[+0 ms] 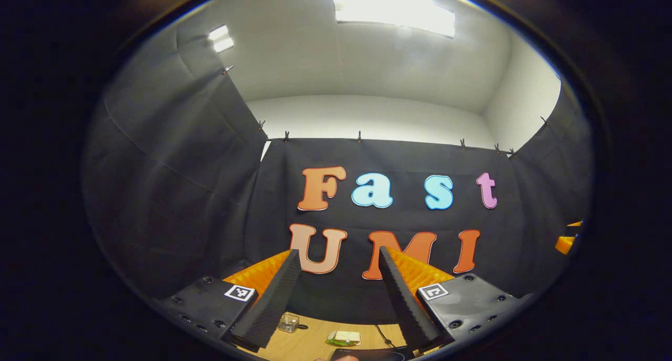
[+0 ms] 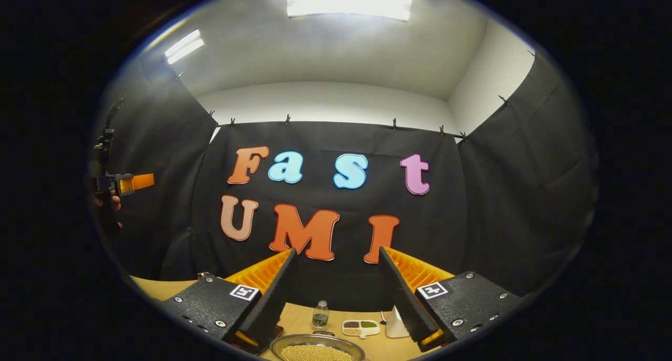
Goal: First push the handle of the pot to place it horizontally, then grasp the pot with both hands and set it on the induction cooktop.
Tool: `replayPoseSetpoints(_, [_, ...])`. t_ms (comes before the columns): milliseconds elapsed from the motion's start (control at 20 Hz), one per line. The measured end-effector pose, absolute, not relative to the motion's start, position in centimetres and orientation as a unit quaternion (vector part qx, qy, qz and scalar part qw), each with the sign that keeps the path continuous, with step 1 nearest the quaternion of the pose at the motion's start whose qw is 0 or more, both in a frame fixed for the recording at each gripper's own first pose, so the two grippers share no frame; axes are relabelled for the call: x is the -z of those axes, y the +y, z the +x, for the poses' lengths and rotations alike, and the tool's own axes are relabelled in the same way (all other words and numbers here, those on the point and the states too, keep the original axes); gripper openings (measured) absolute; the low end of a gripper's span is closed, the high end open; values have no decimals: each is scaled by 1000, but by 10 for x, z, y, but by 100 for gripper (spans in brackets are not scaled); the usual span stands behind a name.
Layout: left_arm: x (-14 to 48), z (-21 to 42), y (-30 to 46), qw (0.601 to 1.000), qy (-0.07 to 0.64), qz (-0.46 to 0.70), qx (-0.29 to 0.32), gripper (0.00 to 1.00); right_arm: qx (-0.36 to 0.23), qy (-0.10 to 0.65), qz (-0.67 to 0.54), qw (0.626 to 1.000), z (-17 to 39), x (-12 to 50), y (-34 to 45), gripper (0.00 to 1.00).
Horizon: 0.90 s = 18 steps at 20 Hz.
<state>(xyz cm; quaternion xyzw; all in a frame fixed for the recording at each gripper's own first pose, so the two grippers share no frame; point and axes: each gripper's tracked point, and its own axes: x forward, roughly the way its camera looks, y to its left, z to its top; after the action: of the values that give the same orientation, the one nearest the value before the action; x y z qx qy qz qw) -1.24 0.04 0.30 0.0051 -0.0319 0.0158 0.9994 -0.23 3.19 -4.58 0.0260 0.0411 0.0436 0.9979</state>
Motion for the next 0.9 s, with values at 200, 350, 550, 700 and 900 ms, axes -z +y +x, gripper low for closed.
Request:
replayPoseSetpoints(200, [2,-14,2,999,-30,3,-17,97,-48,71,35,996,-3,70,36,93])
replayPoseSetpoints(350, [5,-13,2,999,-28,4,-19,97,-64,108,36,991,-8,94,47,92])
replayPoseSetpoints(550, [8,-13,3,999,-25,6,-23,97,-89,162,20,982,-17,130,65,82])
replayPoseSetpoints(700, [10,-13,1,999,-25,2,-24,96,-128,213,27,968,-30,166,87,74])
replayPoseSetpoints(900, [12,-14,5,999,-24,2,-27,97,-161,287,29,944,-52,220,107,53])
